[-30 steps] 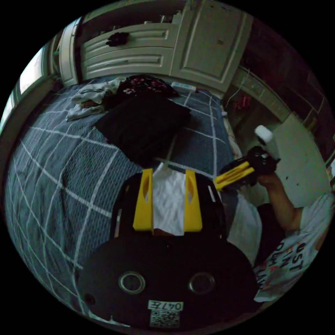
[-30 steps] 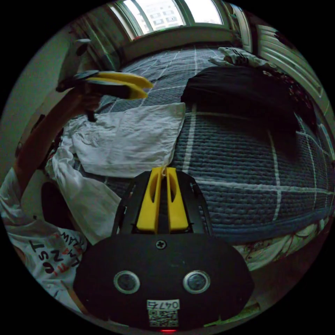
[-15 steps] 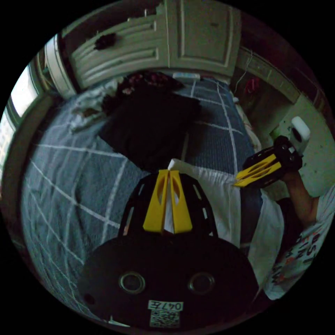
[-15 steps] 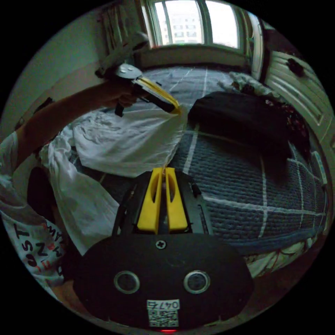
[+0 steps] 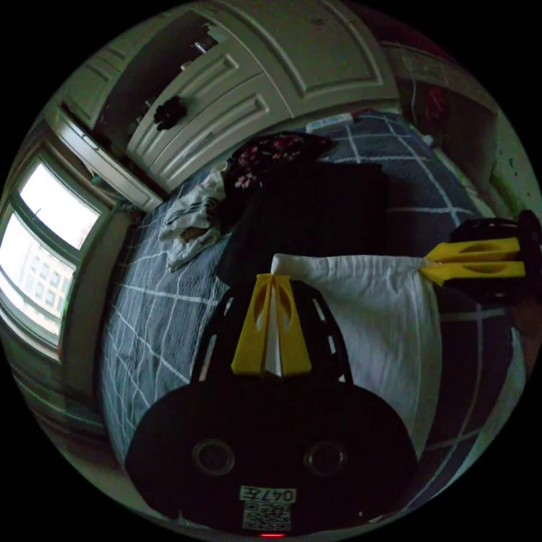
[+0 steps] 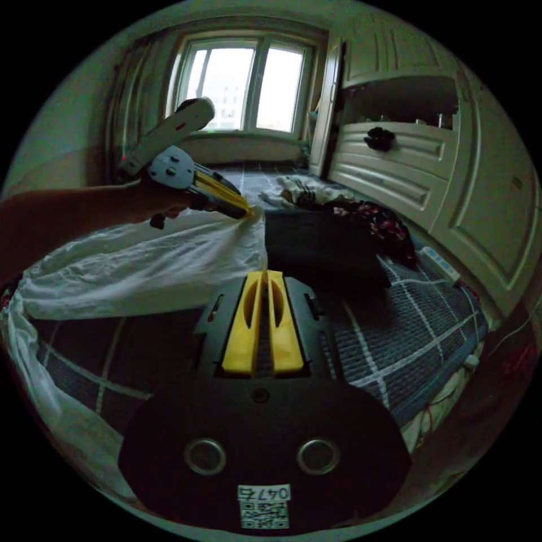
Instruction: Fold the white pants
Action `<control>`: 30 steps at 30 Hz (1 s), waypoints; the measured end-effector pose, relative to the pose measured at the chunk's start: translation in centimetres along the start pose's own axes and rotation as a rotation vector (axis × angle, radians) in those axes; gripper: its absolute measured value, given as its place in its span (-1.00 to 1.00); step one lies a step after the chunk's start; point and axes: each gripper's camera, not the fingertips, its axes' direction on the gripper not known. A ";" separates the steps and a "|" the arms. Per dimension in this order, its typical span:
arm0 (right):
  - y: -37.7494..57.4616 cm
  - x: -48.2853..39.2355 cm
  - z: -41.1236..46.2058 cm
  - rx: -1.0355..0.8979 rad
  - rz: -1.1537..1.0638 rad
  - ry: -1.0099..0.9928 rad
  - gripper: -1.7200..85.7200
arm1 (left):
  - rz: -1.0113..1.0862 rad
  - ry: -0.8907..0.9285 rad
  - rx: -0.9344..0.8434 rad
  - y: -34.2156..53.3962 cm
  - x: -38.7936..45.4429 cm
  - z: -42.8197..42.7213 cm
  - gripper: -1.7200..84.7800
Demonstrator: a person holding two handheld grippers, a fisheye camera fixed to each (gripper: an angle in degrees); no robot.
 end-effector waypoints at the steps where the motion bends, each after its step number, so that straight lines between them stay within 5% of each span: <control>1: -0.1 0.0 0.7 -0.061 0.006 -0.001 -0.95 | -0.022 -0.012 -0.030 0.2 0.5 0.9 -0.94; 10: 1.4 3.4 -0.4 -0.118 0.135 -0.009 -0.91 | -0.404 0.294 0.038 0.9 -2.4 -2.9 -0.63; 14: 2.6 5.1 -2.6 -0.122 0.136 -0.081 -0.93 | -0.213 0.551 0.082 1.1 1.4 -10.2 -0.64; 17: 3.9 5.9 -3.8 -0.194 0.033 -0.379 -0.90 | -0.027 0.625 0.046 4.7 7.3 -15.5 -0.64; 20: 5.9 5.6 -5.6 -0.209 -0.122 -0.669 -0.86 | -0.055 0.696 0.067 10.6 11.0 -20.7 -0.64; 26: 9.6 4.6 -9.9 -0.100 -0.270 -0.834 -0.79 | -0.304 0.507 0.081 23.5 14.6 -31.6 -0.65; 30: 11.0 0.7 -9.4 -0.323 -0.419 -0.766 -0.73 | -0.250 0.382 -0.008 26.8 20.7 -35.9 -0.63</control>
